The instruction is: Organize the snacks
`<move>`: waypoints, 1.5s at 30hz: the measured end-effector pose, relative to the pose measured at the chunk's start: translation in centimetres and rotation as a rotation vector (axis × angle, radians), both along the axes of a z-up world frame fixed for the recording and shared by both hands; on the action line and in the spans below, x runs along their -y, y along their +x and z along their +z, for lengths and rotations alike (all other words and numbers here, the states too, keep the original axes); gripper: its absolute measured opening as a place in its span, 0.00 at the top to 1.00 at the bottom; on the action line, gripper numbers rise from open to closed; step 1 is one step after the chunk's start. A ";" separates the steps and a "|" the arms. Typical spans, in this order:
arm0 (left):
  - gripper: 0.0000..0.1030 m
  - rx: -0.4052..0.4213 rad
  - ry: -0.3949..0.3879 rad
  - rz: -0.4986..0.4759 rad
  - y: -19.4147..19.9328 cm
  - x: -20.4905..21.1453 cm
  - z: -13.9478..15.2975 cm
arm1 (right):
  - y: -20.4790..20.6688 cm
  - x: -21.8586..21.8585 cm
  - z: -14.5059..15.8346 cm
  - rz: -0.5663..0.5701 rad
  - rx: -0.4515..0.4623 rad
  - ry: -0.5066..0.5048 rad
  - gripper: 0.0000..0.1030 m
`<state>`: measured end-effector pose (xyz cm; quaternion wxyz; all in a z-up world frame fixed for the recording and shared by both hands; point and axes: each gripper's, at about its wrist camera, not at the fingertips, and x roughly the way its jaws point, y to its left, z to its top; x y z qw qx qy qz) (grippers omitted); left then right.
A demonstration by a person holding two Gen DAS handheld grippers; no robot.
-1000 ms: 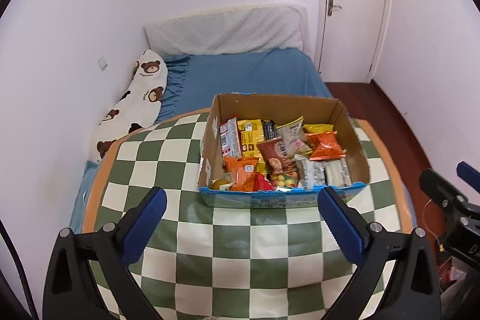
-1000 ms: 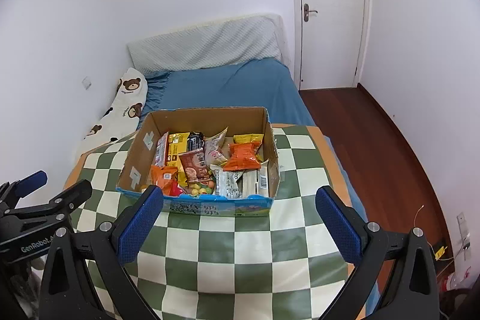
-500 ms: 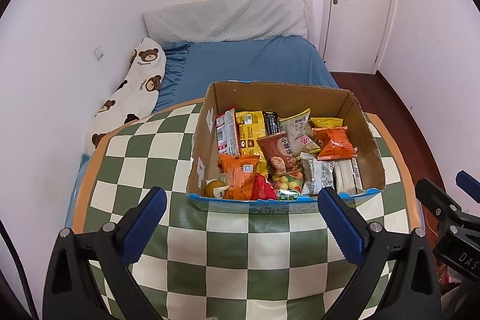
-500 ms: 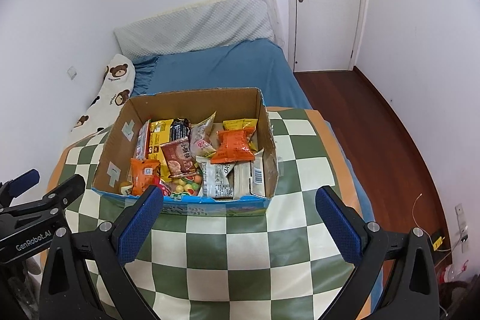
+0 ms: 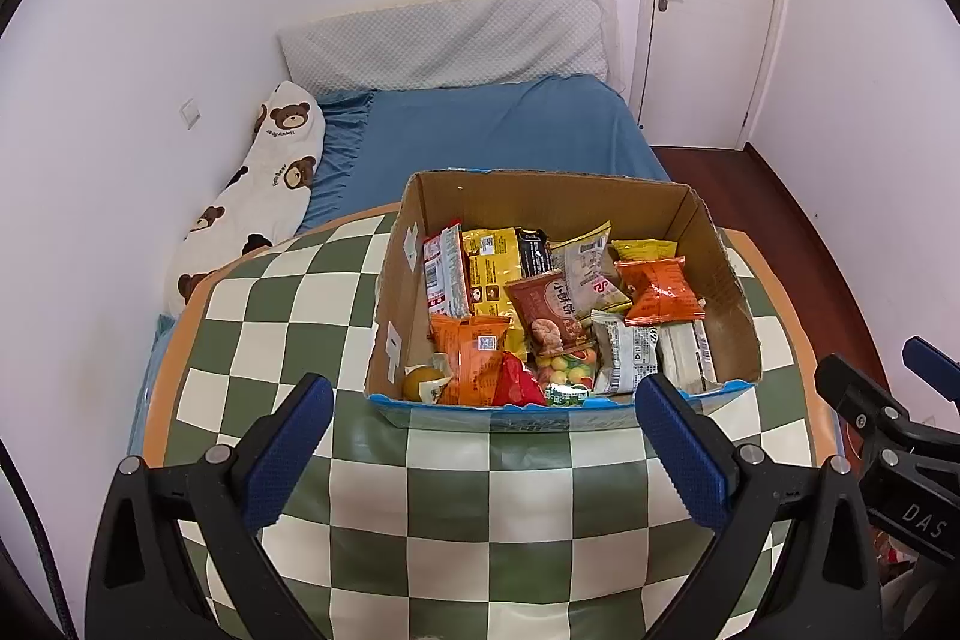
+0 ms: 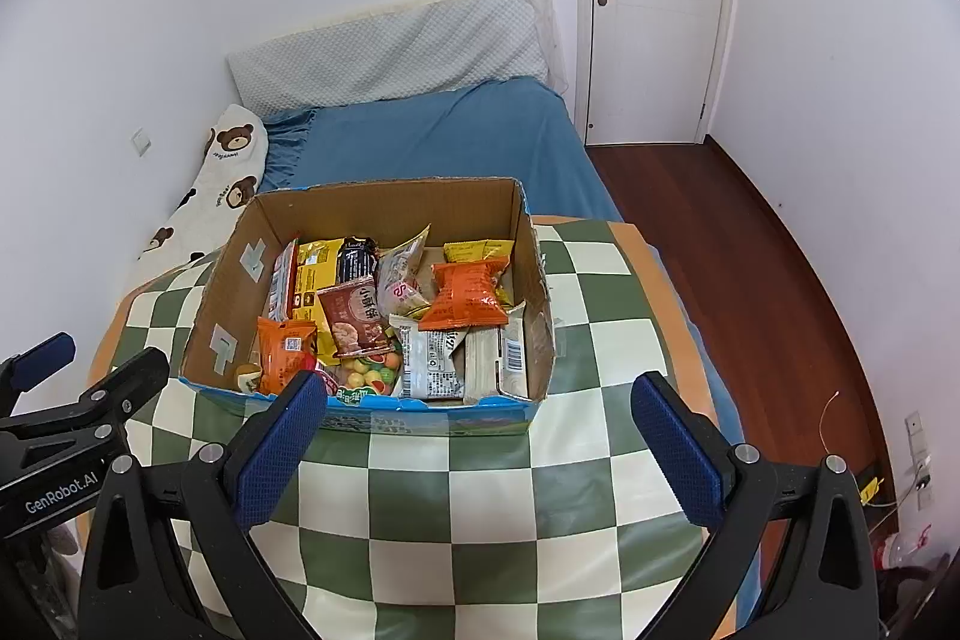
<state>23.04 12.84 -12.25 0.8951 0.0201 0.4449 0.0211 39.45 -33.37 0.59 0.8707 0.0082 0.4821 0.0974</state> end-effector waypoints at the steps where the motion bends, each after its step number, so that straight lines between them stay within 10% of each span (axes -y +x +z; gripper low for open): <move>1: 0.00 0.000 -0.001 0.000 0.0 0.0 0.0 | 0.0 0.0 0.0 -0.001 0.001 0.000 0.00; 45: 0.00 0.005 -0.008 0.020 -0.5 -0.2 0.5 | 0.0 -0.1 1.1 0.040 0.016 0.003 0.00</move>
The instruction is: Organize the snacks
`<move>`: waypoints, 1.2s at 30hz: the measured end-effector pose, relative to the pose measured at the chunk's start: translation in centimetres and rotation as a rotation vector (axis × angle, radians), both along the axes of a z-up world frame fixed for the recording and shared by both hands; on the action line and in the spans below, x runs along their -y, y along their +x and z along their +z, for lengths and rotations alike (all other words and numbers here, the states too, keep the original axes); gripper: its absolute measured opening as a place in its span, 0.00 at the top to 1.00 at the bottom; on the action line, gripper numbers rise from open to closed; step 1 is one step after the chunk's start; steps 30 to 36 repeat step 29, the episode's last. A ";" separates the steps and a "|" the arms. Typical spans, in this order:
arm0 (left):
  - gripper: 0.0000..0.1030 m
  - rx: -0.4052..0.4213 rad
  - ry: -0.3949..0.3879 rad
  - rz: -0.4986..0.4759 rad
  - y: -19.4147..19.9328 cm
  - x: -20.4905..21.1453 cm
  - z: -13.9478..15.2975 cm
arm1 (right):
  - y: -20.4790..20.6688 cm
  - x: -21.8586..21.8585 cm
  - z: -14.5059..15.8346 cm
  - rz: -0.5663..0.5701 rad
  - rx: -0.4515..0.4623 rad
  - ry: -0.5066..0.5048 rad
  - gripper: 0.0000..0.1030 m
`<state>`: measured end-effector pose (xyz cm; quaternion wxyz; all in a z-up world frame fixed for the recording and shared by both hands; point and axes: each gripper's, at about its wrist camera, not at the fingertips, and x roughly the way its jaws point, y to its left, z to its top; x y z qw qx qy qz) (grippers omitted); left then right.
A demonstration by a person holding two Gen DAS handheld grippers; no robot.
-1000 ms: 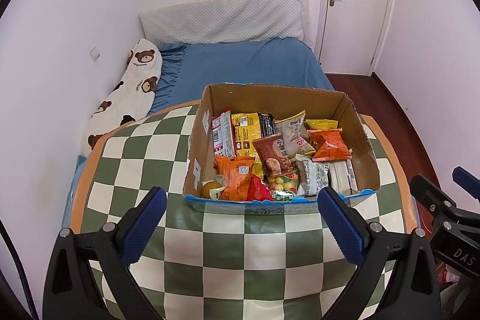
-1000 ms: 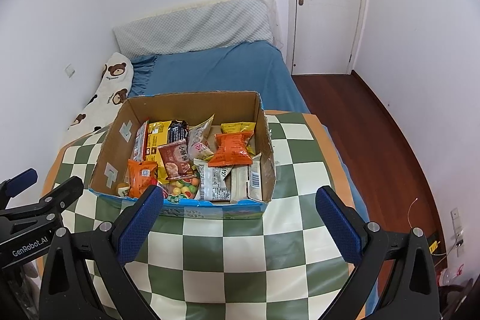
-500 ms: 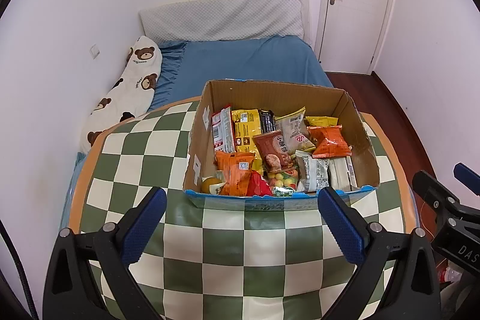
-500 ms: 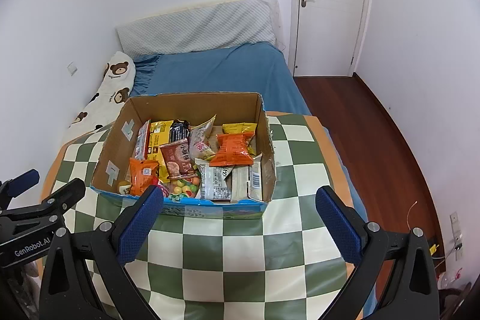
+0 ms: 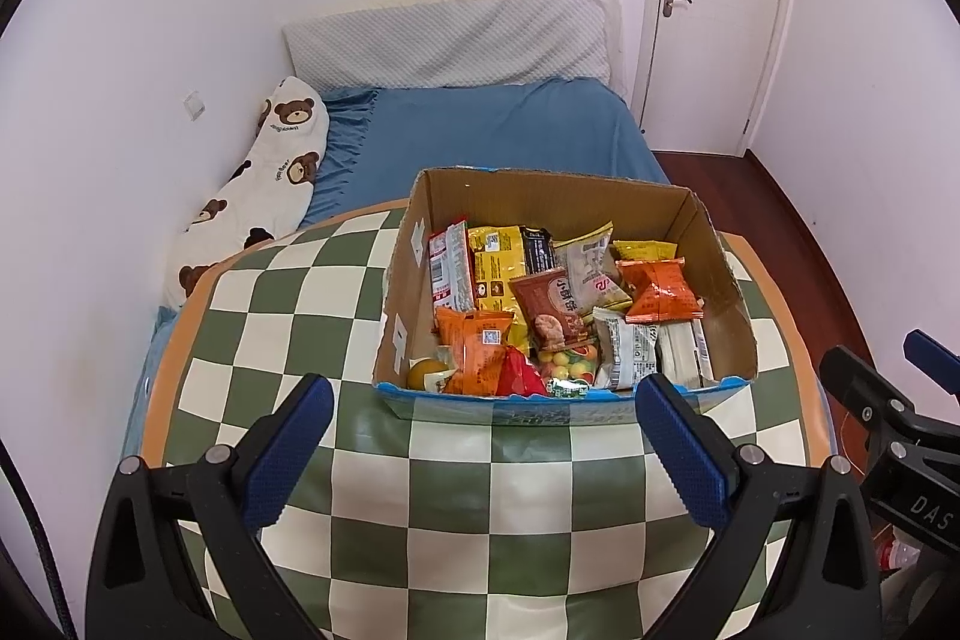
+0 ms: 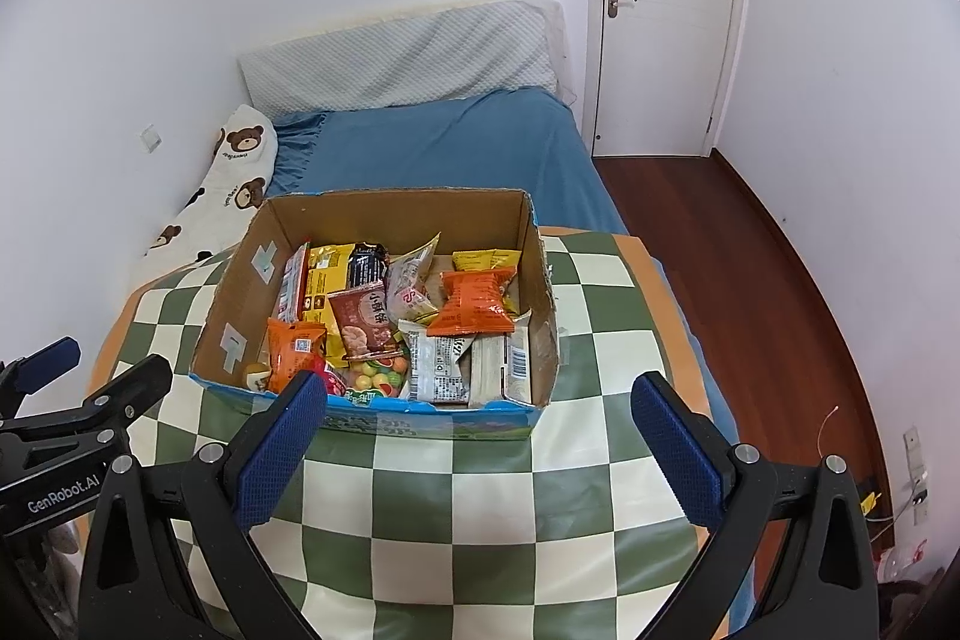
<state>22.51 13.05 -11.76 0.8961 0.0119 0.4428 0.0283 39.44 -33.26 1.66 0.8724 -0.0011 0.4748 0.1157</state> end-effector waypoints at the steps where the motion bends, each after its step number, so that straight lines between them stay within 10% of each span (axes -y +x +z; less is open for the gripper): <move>1: 0.00 0.002 0.003 0.001 0.0 0.0 0.1 | 0.0 0.0 0.0 0.000 -0.001 0.001 0.00; 36: 0.00 0.011 0.009 0.006 -0.3 0.0 0.5 | -0.1 -0.3 0.3 0.026 0.010 0.006 0.00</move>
